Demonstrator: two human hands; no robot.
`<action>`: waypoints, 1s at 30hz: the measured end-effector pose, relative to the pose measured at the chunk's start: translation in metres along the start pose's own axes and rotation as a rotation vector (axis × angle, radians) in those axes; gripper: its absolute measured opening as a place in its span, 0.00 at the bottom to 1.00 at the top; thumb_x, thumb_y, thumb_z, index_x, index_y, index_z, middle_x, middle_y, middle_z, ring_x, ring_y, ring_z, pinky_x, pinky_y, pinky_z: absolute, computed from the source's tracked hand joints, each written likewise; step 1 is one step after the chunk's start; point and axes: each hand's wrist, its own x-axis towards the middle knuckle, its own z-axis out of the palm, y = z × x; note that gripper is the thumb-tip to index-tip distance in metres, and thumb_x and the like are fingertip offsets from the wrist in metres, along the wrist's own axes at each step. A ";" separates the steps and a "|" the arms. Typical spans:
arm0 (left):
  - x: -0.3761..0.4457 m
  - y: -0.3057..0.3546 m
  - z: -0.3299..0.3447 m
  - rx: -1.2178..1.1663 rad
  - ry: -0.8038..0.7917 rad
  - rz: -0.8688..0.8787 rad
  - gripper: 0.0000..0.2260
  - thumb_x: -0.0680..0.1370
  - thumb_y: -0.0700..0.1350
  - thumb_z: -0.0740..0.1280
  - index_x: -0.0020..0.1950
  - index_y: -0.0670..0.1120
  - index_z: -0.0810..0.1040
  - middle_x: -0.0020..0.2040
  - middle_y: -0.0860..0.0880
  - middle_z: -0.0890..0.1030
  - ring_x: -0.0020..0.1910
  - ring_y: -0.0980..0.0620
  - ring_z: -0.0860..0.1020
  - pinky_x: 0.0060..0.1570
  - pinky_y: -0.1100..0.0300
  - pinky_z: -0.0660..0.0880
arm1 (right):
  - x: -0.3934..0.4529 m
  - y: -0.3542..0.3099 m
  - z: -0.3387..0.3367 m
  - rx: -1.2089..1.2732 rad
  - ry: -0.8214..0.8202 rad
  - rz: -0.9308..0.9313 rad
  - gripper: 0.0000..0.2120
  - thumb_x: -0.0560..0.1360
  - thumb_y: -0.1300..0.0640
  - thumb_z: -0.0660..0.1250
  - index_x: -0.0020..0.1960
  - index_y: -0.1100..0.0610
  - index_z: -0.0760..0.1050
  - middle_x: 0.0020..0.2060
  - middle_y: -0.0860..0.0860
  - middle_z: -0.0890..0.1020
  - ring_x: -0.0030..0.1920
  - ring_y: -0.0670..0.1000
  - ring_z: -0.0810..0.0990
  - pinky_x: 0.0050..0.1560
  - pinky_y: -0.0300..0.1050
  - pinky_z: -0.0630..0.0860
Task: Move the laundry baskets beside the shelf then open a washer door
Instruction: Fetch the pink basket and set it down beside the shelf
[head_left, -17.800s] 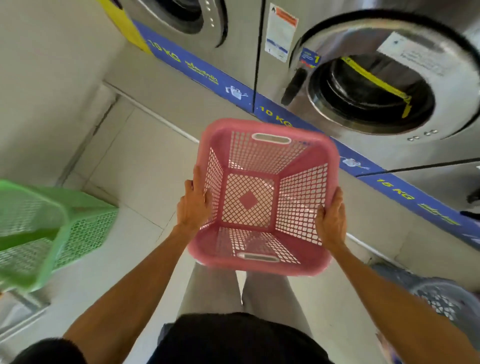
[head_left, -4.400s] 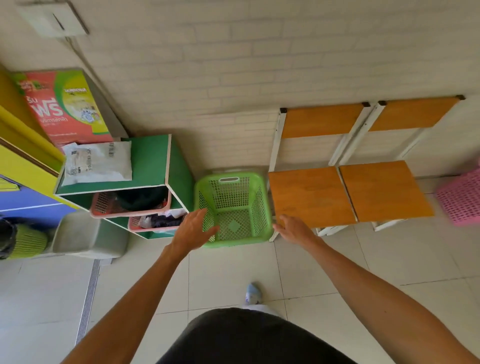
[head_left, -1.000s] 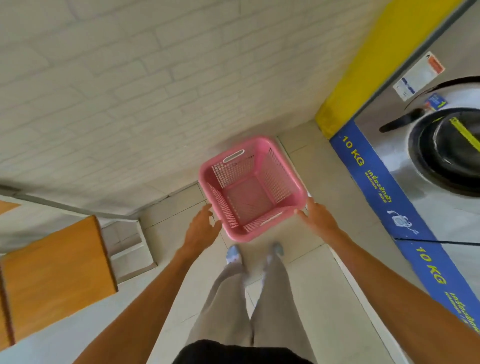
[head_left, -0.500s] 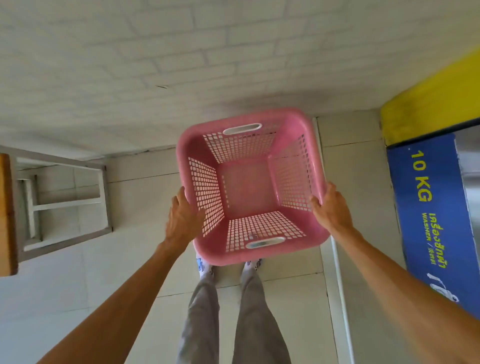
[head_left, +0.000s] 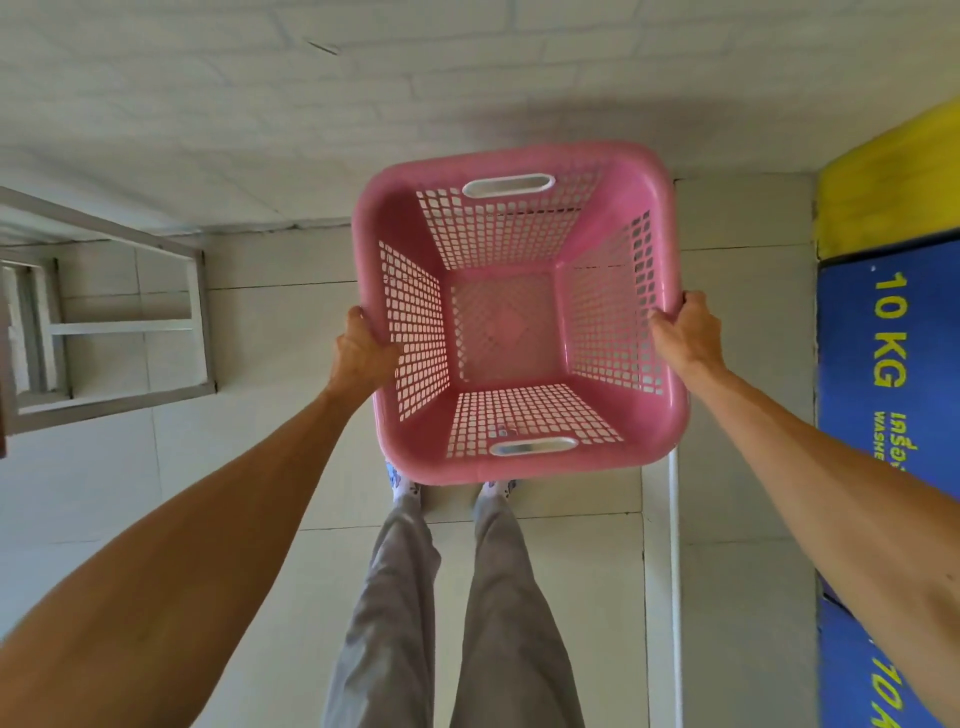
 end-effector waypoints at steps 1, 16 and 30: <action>-0.004 -0.001 -0.004 -0.003 0.004 0.011 0.23 0.75 0.42 0.67 0.68 0.44 0.64 0.53 0.45 0.78 0.47 0.43 0.82 0.44 0.48 0.83 | -0.005 -0.001 -0.002 0.004 0.004 0.010 0.16 0.81 0.57 0.63 0.66 0.62 0.68 0.49 0.55 0.79 0.33 0.48 0.78 0.28 0.39 0.73; -0.242 0.011 -0.168 -0.278 0.216 0.203 0.31 0.77 0.49 0.68 0.77 0.54 0.60 0.55 0.52 0.79 0.36 0.69 0.81 0.28 0.75 0.74 | -0.231 -0.081 -0.140 0.015 0.071 -0.338 0.18 0.83 0.48 0.58 0.69 0.55 0.62 0.36 0.41 0.75 0.28 0.34 0.79 0.20 0.26 0.68; -0.434 -0.166 -0.355 -0.578 0.600 0.091 0.30 0.76 0.47 0.71 0.77 0.49 0.66 0.51 0.54 0.80 0.38 0.77 0.78 0.28 0.80 0.70 | -0.482 -0.250 -0.098 -0.085 -0.063 -0.749 0.27 0.84 0.45 0.57 0.80 0.51 0.56 0.39 0.43 0.76 0.25 0.36 0.76 0.23 0.21 0.66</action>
